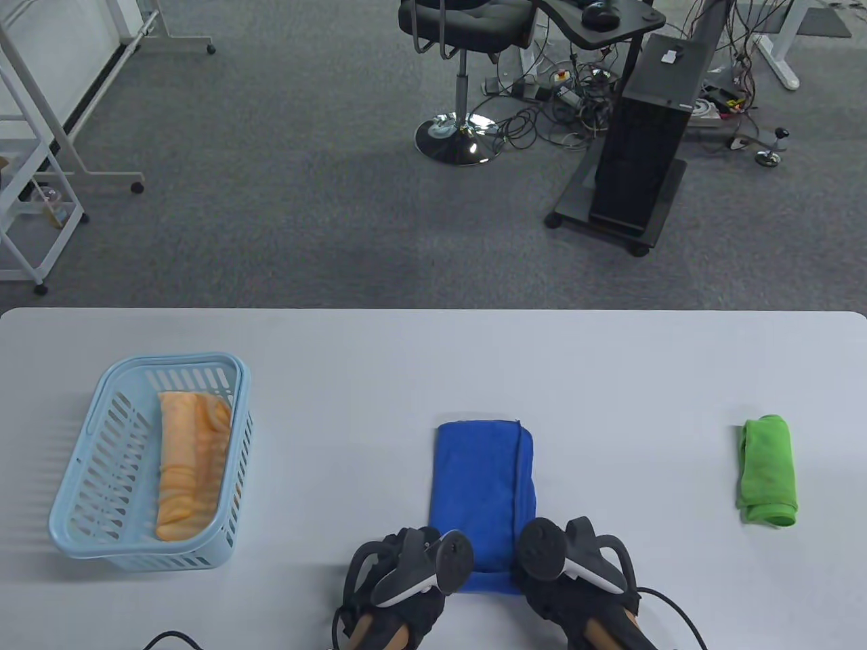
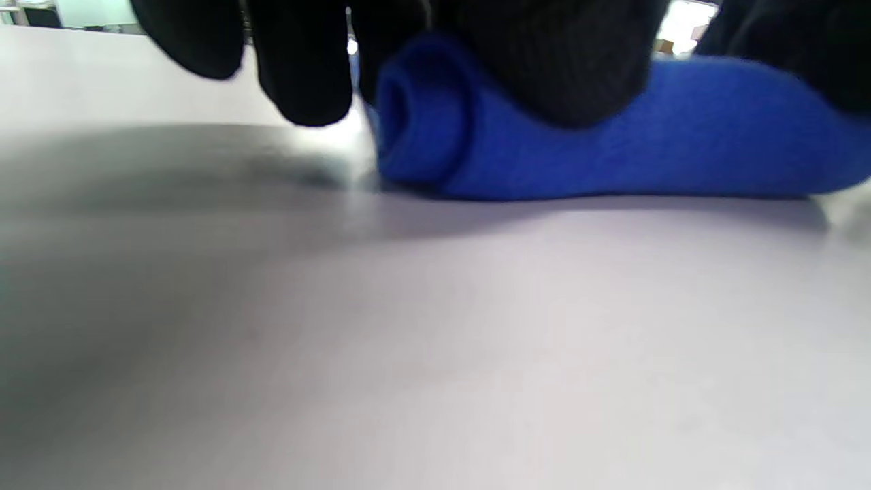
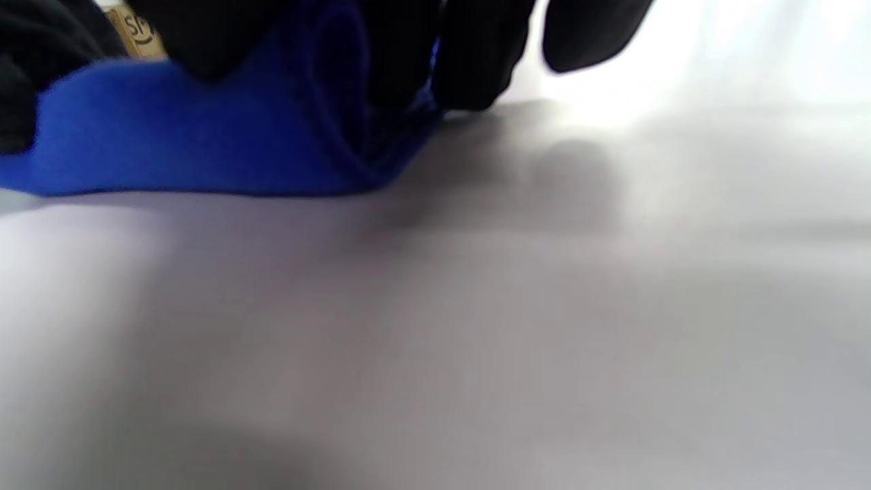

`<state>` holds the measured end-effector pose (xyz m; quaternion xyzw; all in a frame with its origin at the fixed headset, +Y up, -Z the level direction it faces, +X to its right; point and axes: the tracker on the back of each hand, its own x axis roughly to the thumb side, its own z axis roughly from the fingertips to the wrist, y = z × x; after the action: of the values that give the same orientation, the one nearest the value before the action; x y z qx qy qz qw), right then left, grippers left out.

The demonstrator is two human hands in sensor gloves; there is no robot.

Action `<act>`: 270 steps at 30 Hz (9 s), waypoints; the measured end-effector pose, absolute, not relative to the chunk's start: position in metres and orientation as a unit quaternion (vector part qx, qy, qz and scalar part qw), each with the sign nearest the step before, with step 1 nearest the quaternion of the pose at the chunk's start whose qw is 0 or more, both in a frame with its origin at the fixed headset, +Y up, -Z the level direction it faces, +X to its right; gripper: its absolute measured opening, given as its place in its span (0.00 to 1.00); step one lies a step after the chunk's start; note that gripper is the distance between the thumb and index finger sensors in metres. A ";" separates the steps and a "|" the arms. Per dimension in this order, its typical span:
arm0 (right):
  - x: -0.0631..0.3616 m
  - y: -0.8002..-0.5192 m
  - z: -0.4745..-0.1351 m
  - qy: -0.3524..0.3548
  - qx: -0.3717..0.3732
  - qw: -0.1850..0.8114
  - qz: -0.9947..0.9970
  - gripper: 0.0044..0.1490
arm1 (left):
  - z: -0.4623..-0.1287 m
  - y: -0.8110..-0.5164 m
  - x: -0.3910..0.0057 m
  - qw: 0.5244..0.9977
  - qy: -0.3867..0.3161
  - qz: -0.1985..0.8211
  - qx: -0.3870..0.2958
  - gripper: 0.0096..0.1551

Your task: Roll rectangular towel into towel roll

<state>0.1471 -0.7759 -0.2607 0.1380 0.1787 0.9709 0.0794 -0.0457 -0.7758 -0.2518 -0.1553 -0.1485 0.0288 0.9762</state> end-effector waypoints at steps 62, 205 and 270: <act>0.144 -0.771 -0.258 0.136 0.141 0.054 0.979 0.40 | -0.241 -0.775 -0.024 0.959 -0.209 -0.039 -0.188 0.39; 0.149 -0.778 -0.260 0.142 0.106 0.047 0.983 0.50 | -0.246 -0.777 -0.030 0.973 -0.185 -0.037 -0.131 0.41; 0.153 -0.771 -0.258 0.139 0.110 0.118 0.977 0.45 | -0.256 -0.775 -0.048 0.975 -0.139 0.031 -0.171 0.39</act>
<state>0.1533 -0.7705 -0.2583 0.1102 0.1387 0.9771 0.1182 -0.0483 -0.7748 -0.2563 -0.1711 -0.1388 0.0308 0.9749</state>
